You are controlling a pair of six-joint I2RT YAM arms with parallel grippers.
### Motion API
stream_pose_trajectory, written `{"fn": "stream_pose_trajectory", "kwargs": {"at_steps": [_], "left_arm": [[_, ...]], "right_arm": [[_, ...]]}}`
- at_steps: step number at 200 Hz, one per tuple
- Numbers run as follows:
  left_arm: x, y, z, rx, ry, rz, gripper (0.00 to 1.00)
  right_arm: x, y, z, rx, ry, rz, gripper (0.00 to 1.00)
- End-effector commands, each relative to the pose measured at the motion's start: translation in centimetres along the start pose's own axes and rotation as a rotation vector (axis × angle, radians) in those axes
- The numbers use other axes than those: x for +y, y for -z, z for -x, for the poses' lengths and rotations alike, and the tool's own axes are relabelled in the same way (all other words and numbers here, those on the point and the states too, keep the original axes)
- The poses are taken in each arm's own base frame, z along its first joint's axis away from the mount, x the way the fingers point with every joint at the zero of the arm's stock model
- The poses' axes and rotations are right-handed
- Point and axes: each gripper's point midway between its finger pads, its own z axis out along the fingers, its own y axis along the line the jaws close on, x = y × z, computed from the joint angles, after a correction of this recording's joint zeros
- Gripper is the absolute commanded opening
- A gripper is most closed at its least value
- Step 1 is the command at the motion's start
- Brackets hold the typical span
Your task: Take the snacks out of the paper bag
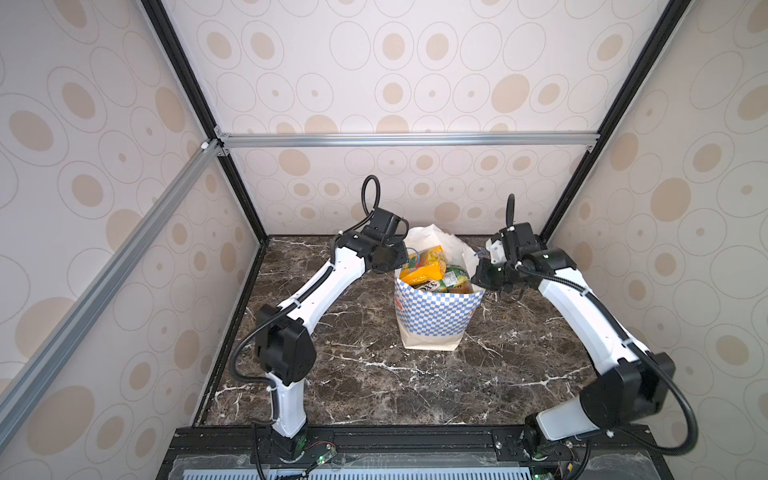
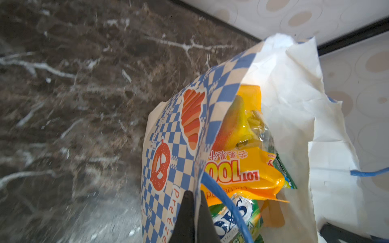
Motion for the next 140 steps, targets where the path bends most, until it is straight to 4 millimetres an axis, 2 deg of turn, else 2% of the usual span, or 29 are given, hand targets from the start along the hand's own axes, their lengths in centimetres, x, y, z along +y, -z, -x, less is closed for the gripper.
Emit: {"fn": "stream_pose_trajectory", "kwargs": {"at_steps": [1,12,25,51,69,82,100,112,126,140], "left_arm": [[-1.4,3.7,0.2,-0.078,0.029,-0.111,0.01],[-1.1,3.9,0.0,-0.089,0.033,-0.108,0.04],[-1.1,4.1,-0.1,-0.084,0.026,-0.113,0.18],[-0.5,4.2,-0.8,-0.050,0.033,-0.079,0.39],[-0.2,5.1,-0.6,-0.071,0.037,-0.063,0.49],[-0.1,6.2,-0.1,-0.110,0.044,-0.060,0.57],[-0.2,9.0,1.1,-0.203,0.043,-0.073,0.66],[-0.2,11.2,2.1,-0.274,0.030,-0.079,0.68],[-0.9,14.1,3.1,-0.362,-0.012,-0.117,0.69],[-2.3,17.2,4.1,-0.457,-0.079,-0.194,0.71]], "right_arm": [[0.8,-0.2,-4.2,0.077,-0.044,0.076,0.16],[0.8,-0.6,-5.3,0.104,-0.080,0.098,0.20],[1.0,-0.7,-5.6,0.113,-0.099,0.120,0.29],[1.9,0.7,-3.9,0.063,-0.048,0.119,0.44],[2.2,2.9,-2.2,0.009,0.026,0.066,0.59],[2.5,4.8,-1.0,-0.031,0.069,0.039,0.66],[3.0,7.7,0.7,-0.114,0.095,0.004,0.68],[3.7,9.8,2.0,-0.186,0.096,0.000,0.67],[5.1,11.7,3.5,-0.254,0.099,0.033,0.63],[7.1,12.5,4.4,-0.270,0.099,0.068,0.60]]}}
